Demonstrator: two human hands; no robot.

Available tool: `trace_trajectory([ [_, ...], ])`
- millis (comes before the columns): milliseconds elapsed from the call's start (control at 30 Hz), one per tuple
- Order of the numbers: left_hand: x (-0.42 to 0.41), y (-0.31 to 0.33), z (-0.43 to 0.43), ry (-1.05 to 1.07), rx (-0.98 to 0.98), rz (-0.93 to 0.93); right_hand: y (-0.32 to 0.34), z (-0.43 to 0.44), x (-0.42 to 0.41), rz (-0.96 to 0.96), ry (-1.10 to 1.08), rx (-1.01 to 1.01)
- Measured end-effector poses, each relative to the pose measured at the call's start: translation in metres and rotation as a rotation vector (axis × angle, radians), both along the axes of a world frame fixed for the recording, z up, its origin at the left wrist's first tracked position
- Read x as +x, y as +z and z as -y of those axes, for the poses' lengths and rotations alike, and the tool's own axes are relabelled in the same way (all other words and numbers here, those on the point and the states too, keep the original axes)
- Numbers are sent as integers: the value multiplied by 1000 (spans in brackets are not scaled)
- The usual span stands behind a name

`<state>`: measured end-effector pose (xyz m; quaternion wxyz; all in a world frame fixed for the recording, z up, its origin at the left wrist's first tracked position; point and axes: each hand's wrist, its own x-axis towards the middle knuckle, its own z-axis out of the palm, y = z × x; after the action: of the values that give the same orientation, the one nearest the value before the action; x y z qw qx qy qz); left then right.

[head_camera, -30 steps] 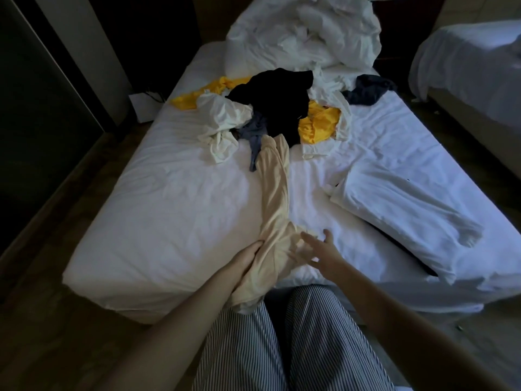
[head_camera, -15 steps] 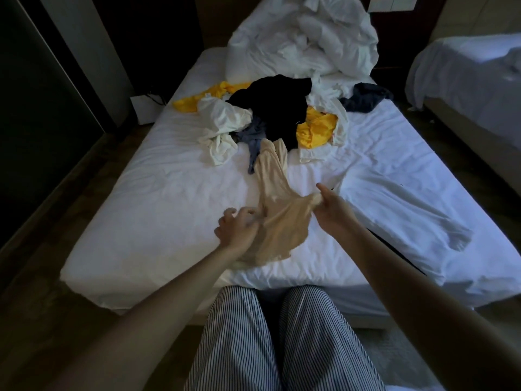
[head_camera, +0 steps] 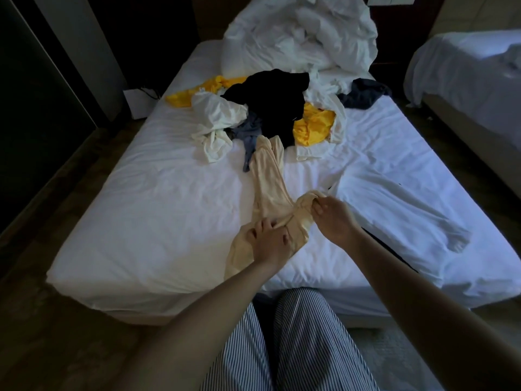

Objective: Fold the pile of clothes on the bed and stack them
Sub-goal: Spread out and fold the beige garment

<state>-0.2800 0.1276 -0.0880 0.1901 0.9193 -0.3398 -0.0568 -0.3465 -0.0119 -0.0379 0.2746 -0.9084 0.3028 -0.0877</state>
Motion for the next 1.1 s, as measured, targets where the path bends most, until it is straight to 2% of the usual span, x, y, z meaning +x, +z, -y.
trace_trajectory([
  [67,8,-8,-7,-248,42,262,-15,12,-4,-65,-5,39],
  [100,9,-12,-12,-385,96,310,-19,13,-4,-51,-37,153],
  [133,12,-19,-18,-488,180,325,-22,11,-6,-2,-89,261],
  [200,15,-34,-26,-555,292,249,-34,7,-10,91,-193,342],
  [267,15,-39,-30,-525,341,177,-44,-1,-14,65,-160,209],
  [333,16,-44,-25,-465,340,149,-52,-6,-16,-18,-29,63],
  [400,18,-39,-20,-403,242,-49,-53,-13,-17,-90,158,6],
  [500,23,-21,-13,-246,-58,-471,-60,-22,-15,-8,367,-261],
  [533,24,-12,-11,-219,-123,-590,-59,-25,-13,5,406,-284],
  [600,30,6,-9,-189,-189,-719,-61,-25,-8,-12,416,-248],
  [700,39,27,-10,-148,-278,-804,-50,-25,1,-5,290,-120],
  [800,43,38,-16,-106,-364,-785,-25,-25,2,112,199,42],
  [900,41,50,-21,-276,-325,-741,-1,-27,10,182,164,189],
  [967,41,53,-23,-415,-227,-556,14,-30,15,226,103,349],
  [1000,41,54,-25,-420,-171,-433,23,-31,17,303,50,520],
  [1033,42,54,-28,-355,-131,-326,30,-29,18,399,-9,629],
  [1067,42,57,-31,-250,-143,-273,37,-27,17,449,-60,640],
  [1100,45,55,-32,-133,-191,-269,41,-24,16,432,-94,551],
])
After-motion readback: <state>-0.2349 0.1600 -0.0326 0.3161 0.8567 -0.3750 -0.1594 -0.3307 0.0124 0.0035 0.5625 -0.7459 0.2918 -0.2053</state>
